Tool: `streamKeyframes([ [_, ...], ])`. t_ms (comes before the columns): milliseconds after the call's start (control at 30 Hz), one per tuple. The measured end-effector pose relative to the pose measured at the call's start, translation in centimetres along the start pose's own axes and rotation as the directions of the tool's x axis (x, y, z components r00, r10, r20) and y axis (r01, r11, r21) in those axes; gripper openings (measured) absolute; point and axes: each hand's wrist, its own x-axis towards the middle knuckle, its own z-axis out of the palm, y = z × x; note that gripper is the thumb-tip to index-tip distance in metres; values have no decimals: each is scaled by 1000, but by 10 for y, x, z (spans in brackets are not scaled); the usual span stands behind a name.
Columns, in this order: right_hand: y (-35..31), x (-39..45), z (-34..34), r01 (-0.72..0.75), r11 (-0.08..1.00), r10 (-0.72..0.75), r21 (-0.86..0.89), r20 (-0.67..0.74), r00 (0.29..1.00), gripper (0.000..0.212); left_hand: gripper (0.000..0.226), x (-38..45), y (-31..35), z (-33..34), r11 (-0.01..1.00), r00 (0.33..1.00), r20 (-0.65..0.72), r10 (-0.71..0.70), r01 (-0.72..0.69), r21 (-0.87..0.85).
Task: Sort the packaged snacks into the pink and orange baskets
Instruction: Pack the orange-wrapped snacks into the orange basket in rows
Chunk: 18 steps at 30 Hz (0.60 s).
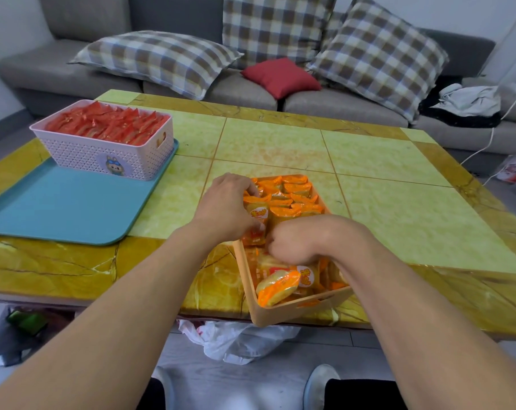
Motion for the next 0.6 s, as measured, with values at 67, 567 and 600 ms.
streamKeyframes([
  [67,1,-1,-2,0,1000,0,-6,-4,1000,41,55,0,3,0,999,1000,18,5,-5,38],
  [567,-8,-4,-5,77,992,-78,-101,-7,997,40,55,1,9,0,991,977,211,-28,-1,136],
  [600,-8,-3,-4,88,990,-88,-108,-2,996,40,52,1,9,0,993,975,222,-28,2,117],
])
